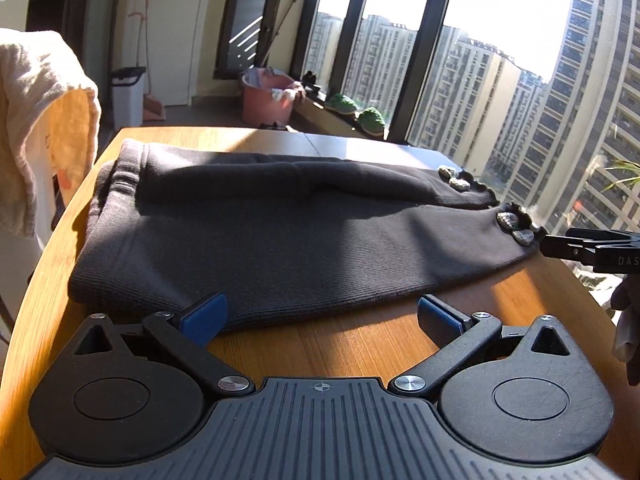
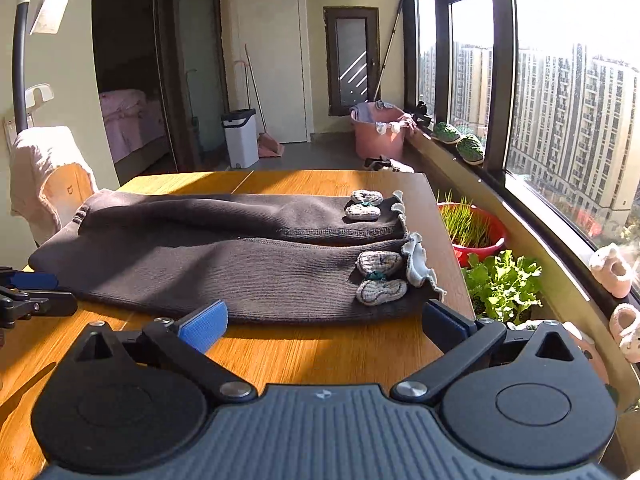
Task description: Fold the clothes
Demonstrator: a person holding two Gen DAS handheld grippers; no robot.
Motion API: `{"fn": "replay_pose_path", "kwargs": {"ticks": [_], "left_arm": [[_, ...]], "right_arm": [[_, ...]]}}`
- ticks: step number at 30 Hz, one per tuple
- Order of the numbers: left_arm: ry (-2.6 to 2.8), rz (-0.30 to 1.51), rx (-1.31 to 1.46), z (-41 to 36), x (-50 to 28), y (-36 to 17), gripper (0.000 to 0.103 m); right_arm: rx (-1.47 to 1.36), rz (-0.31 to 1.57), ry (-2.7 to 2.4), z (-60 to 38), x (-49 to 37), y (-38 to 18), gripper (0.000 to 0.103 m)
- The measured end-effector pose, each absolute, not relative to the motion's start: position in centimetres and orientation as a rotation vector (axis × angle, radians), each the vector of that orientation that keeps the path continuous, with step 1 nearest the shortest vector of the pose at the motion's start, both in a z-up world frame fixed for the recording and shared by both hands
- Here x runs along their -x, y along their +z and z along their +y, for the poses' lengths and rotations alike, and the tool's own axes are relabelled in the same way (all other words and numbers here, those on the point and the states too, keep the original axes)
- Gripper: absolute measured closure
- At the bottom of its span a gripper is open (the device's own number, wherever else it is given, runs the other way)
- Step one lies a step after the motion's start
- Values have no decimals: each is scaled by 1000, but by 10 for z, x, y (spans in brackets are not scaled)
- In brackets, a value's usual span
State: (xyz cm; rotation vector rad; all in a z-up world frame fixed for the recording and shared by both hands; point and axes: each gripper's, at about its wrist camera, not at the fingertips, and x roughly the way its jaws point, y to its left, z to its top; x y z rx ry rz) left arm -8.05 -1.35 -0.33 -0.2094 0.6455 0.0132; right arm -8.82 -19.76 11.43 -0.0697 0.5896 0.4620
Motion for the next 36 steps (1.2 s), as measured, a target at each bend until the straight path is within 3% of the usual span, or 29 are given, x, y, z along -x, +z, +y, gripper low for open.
{"fn": "replay_pose_path", "kwargs": {"ticks": [7, 12, 36], "left_arm": [[147, 672, 167, -35, 97, -4, 0], [272, 713, 88, -47, 98, -7, 0], [276, 711, 96, -47, 100, -7, 0]], "right_arm": [[-52, 724, 381, -167, 118, 101, 0], [68, 766, 258, -143, 126, 95, 0], [83, 759, 237, -137, 131, 94, 0]]}}
